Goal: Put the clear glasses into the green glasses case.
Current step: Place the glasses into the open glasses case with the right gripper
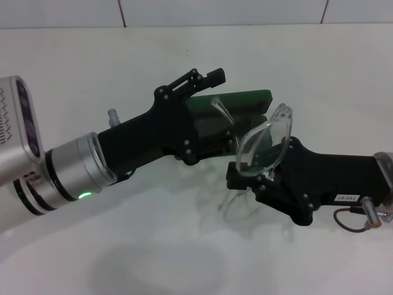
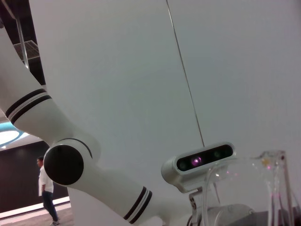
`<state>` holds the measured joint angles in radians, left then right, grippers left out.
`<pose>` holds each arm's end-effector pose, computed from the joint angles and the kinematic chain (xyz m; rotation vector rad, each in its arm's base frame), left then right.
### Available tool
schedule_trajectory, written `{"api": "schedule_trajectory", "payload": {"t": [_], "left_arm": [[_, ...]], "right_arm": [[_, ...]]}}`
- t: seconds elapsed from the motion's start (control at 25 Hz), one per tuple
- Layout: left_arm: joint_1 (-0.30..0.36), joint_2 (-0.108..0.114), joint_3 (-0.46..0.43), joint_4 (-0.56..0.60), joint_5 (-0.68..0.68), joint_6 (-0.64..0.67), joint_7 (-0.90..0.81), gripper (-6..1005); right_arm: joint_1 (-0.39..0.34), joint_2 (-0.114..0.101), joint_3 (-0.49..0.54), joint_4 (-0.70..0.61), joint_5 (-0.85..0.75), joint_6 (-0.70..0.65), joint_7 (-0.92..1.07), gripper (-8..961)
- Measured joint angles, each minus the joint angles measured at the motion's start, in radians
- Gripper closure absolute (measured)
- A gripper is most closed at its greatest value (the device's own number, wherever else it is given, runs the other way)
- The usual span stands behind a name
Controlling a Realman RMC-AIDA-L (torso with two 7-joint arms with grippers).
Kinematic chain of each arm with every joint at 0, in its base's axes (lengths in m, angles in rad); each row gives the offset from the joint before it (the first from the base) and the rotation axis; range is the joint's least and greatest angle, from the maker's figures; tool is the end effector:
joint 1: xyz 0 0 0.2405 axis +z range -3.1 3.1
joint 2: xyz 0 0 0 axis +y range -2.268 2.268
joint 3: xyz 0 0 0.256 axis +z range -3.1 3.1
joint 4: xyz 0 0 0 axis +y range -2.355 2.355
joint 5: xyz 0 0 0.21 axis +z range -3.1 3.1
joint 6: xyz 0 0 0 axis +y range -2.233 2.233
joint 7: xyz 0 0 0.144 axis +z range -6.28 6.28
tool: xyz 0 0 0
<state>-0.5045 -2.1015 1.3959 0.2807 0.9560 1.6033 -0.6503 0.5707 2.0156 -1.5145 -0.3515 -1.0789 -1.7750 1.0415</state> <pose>-0.2092 0.2926 -0.0566 -2.4546 -0.0706 -1.2901 0.1925 0.2799 -0.0385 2.7281 -0.2228 -1.3419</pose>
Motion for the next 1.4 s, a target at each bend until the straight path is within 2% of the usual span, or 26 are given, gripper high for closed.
{"api": "schedule_trajectory", "payload": {"t": [0.24,0.64,0.88,1.0,1.12,1.2,1.28,1.4], "left_arm": [[0.012,0.002,-0.006,0.0,-0.029,0.0,0.004,145],[0.032,0.003,-0.008,0.0,-0.09,-0.009,0.025,145],[0.091,0.006,-0.008,-0.008,-0.262,-0.013,0.091,145],[0.125,0.009,-0.008,-0.012,-0.342,-0.014,0.1,145],[0.147,0.012,-0.01,-0.012,-0.368,-0.014,0.1,145],[0.158,0.013,-0.016,-0.014,-0.373,-0.014,0.101,145],[0.165,0.013,-0.024,-0.023,-0.374,-0.015,0.106,145],[0.164,0.013,-0.024,-0.045,-0.374,-0.015,0.114,145]], "right_arm": [[-0.009,-0.011,0.005,-0.008,0.0,-0.019,-0.005,921],[-0.021,-0.018,0.005,-0.012,0.001,-0.017,-0.028,926],[-0.041,-0.039,0.008,-0.077,0.0,0.034,-0.027,929],[-0.084,-0.048,0.008,-0.202,-0.024,0.085,-0.007,931],[-0.14,-0.051,0.008,-0.404,-0.105,0.221,0.072,932],[-0.168,-0.042,0.008,-0.557,-0.212,0.336,0.161,933],[-0.187,-0.017,0.005,-0.735,-0.405,0.449,0.301,934],[-0.192,0.008,-0.031,-0.898,-0.653,0.544,0.473,936]]}}
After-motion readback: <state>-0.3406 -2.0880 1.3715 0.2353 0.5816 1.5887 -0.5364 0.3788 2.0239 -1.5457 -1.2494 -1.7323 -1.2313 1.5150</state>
